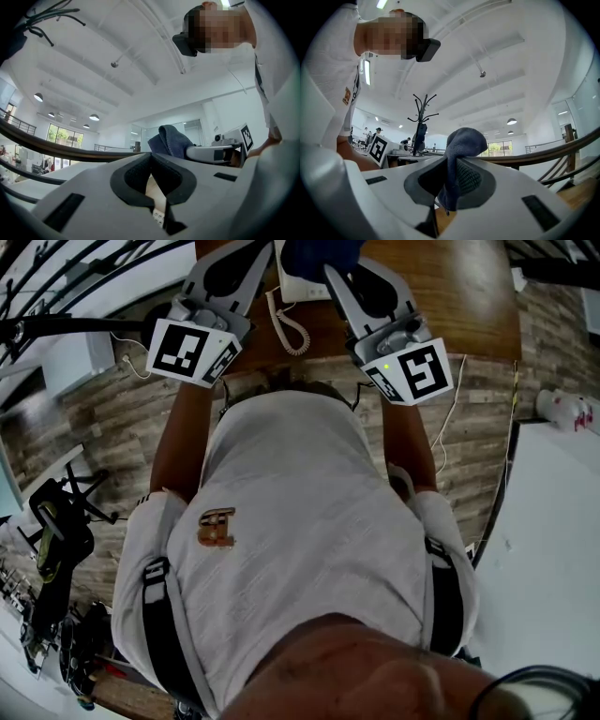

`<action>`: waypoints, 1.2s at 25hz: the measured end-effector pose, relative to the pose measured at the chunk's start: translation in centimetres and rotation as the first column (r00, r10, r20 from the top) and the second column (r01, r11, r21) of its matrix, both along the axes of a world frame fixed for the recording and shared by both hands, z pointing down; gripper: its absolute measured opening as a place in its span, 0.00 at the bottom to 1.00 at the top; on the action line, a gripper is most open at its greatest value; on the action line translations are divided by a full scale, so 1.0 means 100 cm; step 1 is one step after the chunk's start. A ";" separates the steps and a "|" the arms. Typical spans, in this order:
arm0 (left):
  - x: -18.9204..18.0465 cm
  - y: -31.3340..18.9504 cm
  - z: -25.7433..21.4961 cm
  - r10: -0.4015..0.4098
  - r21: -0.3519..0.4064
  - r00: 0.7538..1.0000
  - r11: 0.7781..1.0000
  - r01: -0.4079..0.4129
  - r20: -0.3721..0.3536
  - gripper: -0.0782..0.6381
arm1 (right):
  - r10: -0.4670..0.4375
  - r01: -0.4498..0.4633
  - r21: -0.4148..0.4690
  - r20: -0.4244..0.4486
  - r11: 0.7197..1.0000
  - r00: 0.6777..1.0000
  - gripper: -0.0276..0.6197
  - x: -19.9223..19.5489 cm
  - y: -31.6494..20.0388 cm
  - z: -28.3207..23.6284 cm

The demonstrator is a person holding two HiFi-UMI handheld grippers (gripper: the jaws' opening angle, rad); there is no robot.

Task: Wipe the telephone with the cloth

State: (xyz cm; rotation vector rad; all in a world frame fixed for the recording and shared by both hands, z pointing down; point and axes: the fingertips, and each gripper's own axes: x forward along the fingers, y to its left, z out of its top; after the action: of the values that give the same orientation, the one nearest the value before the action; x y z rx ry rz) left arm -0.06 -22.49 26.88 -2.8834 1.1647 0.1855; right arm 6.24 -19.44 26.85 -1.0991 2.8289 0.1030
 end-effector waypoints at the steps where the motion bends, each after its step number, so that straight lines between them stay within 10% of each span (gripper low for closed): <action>1: -0.001 0.001 0.000 0.003 0.001 1.000 1.000 -0.003 -0.002 0.13 | 0.002 -0.002 0.003 0.001 1.000 1.000 0.14 -0.001 0.001 0.000; 30: -0.012 0.001 -0.001 0.026 -0.006 0.999 1.000 -0.026 -0.029 0.13 | 0.036 -0.036 -0.001 -0.005 0.999 0.999 0.14 -0.012 0.002 0.005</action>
State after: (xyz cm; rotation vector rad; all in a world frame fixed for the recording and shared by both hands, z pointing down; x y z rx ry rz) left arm -1.24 -22.38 26.83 -2.9123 1.1345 0.2256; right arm 5.09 -19.23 27.38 -1.1525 2.8142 0.1069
